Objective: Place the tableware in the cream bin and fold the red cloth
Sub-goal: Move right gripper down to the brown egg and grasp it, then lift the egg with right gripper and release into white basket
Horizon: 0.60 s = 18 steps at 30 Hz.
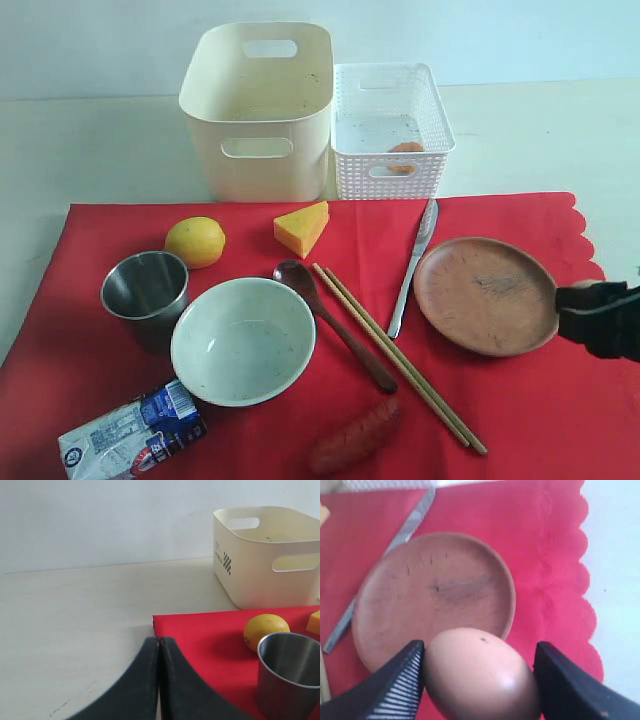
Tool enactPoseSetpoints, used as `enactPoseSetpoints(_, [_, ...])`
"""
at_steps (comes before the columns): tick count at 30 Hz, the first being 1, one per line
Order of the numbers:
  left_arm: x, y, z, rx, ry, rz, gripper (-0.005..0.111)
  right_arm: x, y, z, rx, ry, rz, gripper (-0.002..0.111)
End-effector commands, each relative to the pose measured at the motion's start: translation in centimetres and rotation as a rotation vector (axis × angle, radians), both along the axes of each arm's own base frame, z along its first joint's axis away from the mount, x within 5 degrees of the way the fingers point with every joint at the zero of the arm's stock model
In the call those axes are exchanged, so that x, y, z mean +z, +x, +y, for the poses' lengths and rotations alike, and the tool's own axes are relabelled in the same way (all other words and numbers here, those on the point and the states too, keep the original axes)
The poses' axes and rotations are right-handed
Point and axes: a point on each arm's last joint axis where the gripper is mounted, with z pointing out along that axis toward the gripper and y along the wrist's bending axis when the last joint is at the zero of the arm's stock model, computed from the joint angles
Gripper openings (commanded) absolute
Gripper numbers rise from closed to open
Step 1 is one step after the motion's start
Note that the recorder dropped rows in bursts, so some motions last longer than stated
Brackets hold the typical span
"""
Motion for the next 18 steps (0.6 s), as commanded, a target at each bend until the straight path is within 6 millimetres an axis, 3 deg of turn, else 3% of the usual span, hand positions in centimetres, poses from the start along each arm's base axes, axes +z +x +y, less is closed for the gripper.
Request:
enactPoseSetpoints(1, [0.1, 0.0, 0.0, -0.003, -0.002, -0.01, 0.003, 1.3, 0.1, -0.1, -0.048, 0.079, -0.11, 0.0])
enactPoseSetpoints(9, [0.1, 0.0, 0.0, -0.003, -0.002, -0.01, 0.003, 2.2, 0.8, 0.2, 0.001, 0.058, -0.165, 0.0])
enactPoseSetpoints(18, [0.1, 0.0, 0.0, -0.003, -0.002, -0.01, 0.003, 3.8, 3.8, 1.0, -0.008, 0.083, -0.177, 0.0])
